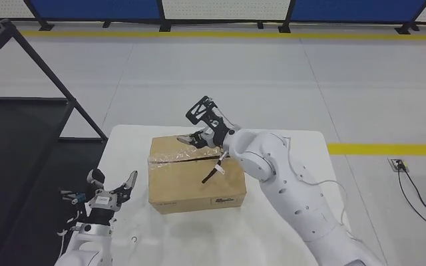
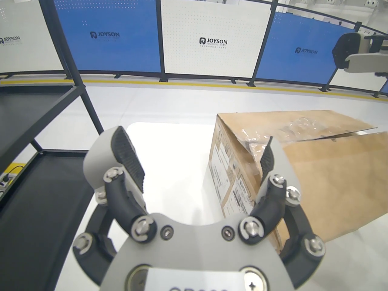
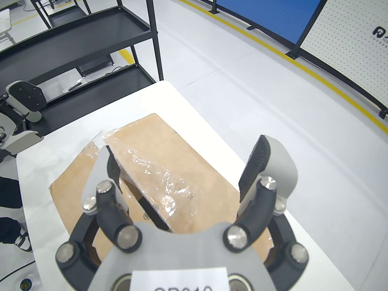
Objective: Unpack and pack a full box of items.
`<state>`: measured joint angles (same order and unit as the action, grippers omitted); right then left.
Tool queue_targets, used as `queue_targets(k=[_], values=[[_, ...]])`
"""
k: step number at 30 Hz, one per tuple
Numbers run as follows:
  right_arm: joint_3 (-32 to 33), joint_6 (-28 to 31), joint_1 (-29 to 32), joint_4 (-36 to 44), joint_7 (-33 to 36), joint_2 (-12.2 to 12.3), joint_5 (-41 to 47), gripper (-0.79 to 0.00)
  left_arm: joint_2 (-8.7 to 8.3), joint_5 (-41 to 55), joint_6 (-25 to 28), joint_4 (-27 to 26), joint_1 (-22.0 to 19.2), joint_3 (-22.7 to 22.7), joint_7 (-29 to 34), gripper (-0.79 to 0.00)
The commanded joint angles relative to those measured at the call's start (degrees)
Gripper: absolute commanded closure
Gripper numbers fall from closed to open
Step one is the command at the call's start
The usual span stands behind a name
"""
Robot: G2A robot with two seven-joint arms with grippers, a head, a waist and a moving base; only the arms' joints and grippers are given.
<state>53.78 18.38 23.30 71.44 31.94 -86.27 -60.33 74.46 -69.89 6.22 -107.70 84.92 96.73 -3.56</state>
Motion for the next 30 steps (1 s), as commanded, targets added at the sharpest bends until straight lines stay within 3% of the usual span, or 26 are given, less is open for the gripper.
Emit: queue_targets(k=[1,3,6,12,14,16,23,30], values=[[0.0,-0.1,0.3,0.0,-0.4,0.0,0.4,-0.785,0.00,0.0,0.0,0.0,0.0,0.0,0.0,-0.785],[-0.2,0.4,0.7,0.4,-1.8,0.0,-0.7,-0.785,0.00,0.0,0.0,0.0,0.0,0.0,0.0,-0.785],[-2.6,-1.8,-0.1,3.9,-2.1,0.6,-16.4,-0.785,0.02,0.1,0.0,-0.1,0.2,-0.3,0.1,-0.785],[-6.9,4.6,2.1,10.9,-0.5,2.7,-44.1,-0.785,-0.02,0.7,0.0,0.1,0.2,-0.7,1.5,-0.785],[-7.6,6.7,2.7,11.3,3.3,3.1,-49.9,-0.785,-0.05,0.8,0.0,0.2,0.0,-0.8,2.0,-0.785],[-8.1,10.1,2.9,11.8,5.1,3.1,-50.8,-0.785,-0.07,0.7,-0.1,0.2,-0.2,-0.9,2.2,-0.785],[-8.0,10.4,2.8,11.8,5.4,3.1,-50.9,-0.785,-0.05,0.8,-1.0,0.5,-0.1,-1.4,2.1,-0.785],[-8.8,15.3,2.7,11.4,0.1,3.1,-52.1,-0.785,-0.04,1.2,-1.4,0.9,-0.1,-1.7,1.6,-0.785]])
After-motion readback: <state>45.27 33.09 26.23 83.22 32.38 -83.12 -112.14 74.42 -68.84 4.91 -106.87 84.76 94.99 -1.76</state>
